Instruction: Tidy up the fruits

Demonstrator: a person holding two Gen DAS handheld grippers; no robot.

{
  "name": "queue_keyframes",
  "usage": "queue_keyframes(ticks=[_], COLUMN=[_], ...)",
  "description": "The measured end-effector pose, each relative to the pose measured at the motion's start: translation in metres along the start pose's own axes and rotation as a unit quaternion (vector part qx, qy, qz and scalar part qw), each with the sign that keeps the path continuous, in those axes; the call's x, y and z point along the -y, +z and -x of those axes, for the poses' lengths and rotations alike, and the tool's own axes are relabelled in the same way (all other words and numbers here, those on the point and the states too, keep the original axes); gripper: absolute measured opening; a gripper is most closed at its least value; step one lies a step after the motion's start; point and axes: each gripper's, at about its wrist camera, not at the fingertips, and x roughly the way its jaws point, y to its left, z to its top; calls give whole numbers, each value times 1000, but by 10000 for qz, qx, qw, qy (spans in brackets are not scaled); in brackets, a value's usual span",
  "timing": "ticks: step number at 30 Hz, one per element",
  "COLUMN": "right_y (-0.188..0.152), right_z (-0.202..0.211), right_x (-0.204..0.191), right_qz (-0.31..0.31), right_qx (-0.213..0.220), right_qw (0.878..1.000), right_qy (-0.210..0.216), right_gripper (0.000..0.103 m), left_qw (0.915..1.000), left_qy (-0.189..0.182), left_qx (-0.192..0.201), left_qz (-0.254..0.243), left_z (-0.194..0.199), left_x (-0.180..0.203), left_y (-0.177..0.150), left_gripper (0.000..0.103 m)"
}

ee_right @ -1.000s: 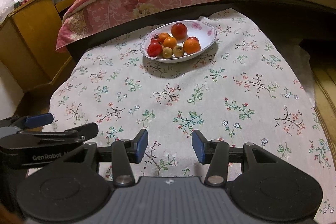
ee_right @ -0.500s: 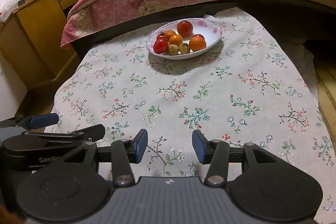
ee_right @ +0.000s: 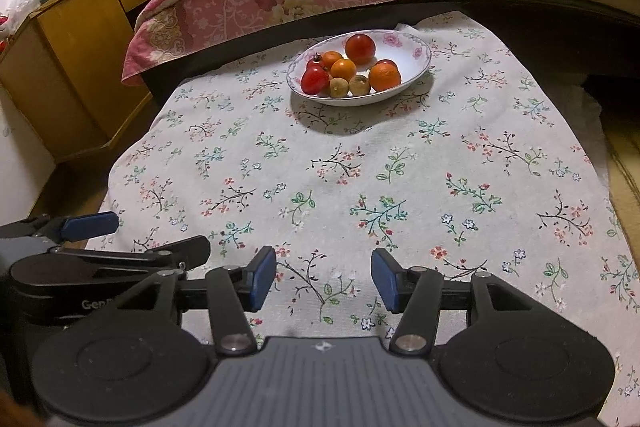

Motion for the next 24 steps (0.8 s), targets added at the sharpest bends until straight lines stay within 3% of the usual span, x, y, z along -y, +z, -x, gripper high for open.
queue_keyframes(ticks=[24], right_y=[-5], right_z=[-4], right_x=[1], right_qz=[2], right_qx=[-158], right_qw=[9997], right_qy=[-202], right_gripper=[52], left_qw=[10000], left_qy=[44], left_qx=[-2], left_qz=[8], left_z=[1], left_x=[0], left_y=[-4], left_gripper=[103])
